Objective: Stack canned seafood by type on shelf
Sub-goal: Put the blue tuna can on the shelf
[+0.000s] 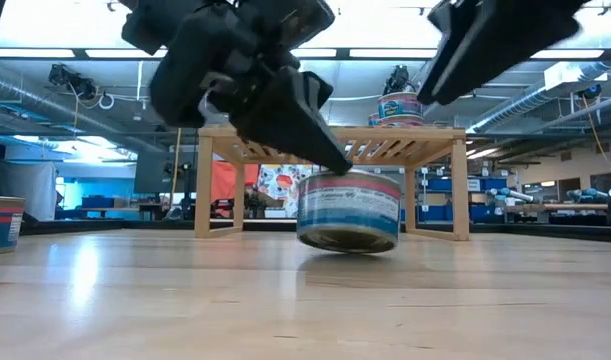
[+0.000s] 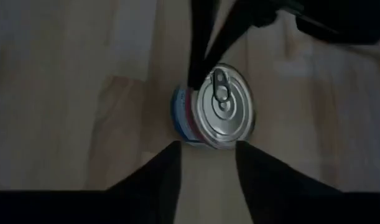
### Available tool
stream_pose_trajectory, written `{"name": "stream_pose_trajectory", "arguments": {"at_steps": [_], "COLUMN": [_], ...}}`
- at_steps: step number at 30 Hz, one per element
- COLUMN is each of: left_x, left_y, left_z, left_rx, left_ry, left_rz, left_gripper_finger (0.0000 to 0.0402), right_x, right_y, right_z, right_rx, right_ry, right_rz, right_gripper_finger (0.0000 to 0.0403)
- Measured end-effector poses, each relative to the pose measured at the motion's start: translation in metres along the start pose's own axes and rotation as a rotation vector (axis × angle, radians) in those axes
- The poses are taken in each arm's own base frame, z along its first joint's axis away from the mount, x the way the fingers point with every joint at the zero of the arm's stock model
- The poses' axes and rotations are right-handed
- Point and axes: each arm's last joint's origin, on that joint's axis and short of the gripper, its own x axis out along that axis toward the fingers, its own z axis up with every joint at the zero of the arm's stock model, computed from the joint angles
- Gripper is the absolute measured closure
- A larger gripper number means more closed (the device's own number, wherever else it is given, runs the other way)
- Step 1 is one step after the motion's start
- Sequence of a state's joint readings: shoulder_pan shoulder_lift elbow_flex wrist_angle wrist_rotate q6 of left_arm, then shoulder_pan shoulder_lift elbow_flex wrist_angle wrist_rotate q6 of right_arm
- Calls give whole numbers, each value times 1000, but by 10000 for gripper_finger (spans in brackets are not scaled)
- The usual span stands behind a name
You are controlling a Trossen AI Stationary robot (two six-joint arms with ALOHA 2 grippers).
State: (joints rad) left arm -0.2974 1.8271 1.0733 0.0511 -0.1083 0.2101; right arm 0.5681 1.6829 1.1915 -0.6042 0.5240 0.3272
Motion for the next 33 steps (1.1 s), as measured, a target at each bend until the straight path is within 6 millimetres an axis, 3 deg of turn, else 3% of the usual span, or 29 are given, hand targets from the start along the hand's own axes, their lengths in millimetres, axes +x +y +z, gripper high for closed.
{"name": "stream_pose_trajectory", "arguments": {"at_steps": [4,9,14,20,27,30,33], "left_x": [1,1,2,2,2,3,4], "left_y": [7,18,29,39,38,45,53], "left_z": [3,4,4,2,-5,-13,-23], "left_rx": [-65,-159,-241,-285,-277,-293,-312], "left_ry": [-42,-79,-102,-109,-35,-1,-18], "left_rz": [4,30,54,73,91,157,182], "left_gripper_finger": [401,401,401,401,401,401,401], "right_x": [2,20,36,54,61,57,58], "right_y": [12,21,26,33,28,20,16], "right_z": [-11,-18,-21,-24,-29,-28,-30], "right_rx": [-49,-76,-76,-64,-47,4,43], "right_ry": [-32,-34,-61,-60,6,48,111], "right_rz": [-70,-153,-283,-294,-269,-233,-176], "right_gripper_finger": [194,142,117,105,117,152,217]}}
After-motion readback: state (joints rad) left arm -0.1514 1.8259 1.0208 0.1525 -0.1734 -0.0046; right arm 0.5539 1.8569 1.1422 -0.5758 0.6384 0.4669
